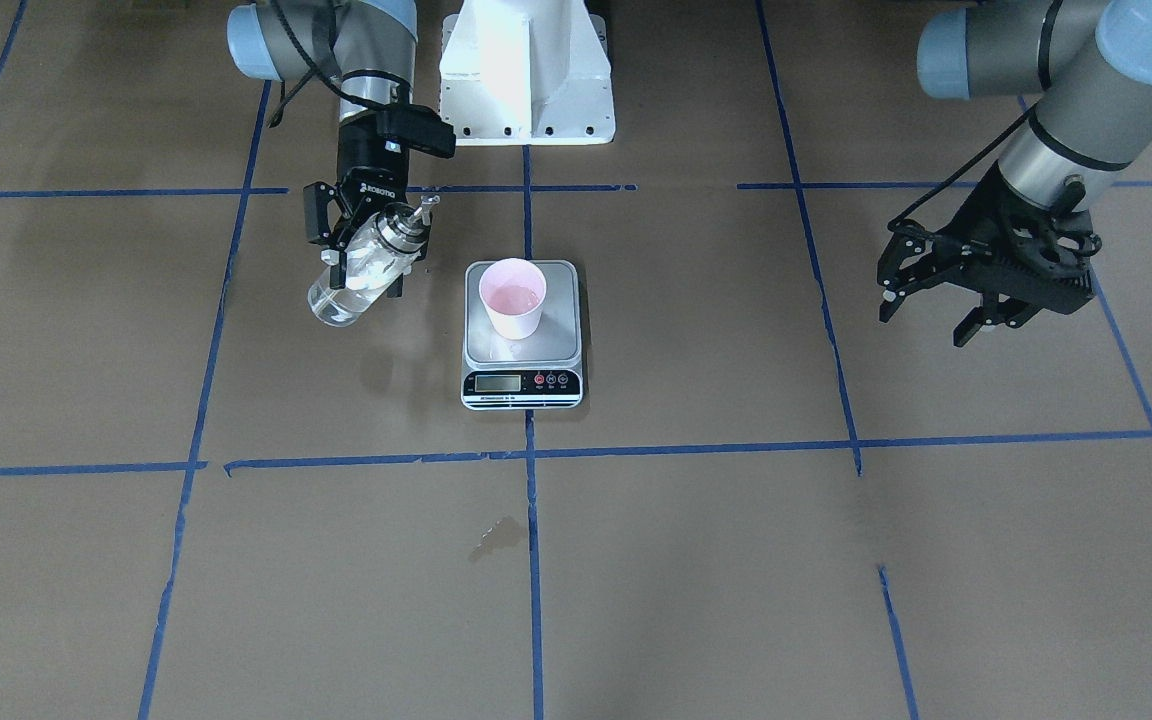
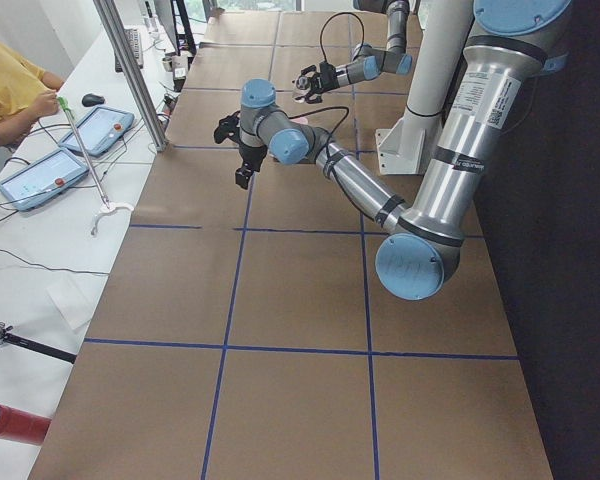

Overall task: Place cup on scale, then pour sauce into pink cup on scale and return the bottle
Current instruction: 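Tip the bottle upright and carry it back with the right gripper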

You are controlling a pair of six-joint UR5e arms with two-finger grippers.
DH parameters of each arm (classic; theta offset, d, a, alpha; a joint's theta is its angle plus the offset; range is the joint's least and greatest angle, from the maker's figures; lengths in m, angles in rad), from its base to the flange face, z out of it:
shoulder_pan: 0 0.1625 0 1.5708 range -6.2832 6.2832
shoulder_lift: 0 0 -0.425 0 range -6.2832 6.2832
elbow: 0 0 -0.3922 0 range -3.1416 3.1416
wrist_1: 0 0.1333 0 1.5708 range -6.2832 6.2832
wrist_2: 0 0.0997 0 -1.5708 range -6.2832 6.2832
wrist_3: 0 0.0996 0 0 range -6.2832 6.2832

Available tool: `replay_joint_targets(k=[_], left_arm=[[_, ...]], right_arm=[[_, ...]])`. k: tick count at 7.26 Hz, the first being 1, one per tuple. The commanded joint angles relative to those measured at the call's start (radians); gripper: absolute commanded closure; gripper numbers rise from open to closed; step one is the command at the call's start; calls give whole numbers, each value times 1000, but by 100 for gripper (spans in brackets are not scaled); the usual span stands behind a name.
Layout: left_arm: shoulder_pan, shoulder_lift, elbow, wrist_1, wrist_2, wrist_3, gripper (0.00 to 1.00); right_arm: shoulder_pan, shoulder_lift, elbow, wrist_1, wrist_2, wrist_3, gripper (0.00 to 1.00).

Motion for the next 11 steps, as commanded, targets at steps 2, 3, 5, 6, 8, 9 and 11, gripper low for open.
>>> replay_joint_targets(k=[2, 3, 5, 6, 8, 9, 11], left_arm=[[0, 0, -3, 2, 1, -1, 21], [1, 0, 0, 2, -1, -1, 21], [0, 0, -1, 2, 1, -1, 20], [0, 0, -1, 0, 1, -2, 20], [0, 0, 0, 0, 2, -2, 20], [0, 0, -1, 0, 2, -2, 20], [0, 0, -1, 0, 2, -2, 20]], right_arm=[[5, -162, 13, 253, 47, 264, 100], [14, -230, 8, 278, 50, 359, 100], [56, -296, 20, 340, 104, 435, 100], [59, -327, 19, 340, 116, 499, 100], [61, -327, 11, 343, 141, 564, 100], [61, -326, -7, 345, 141, 591, 100], [77, -310, -15, 345, 146, 591, 100]])
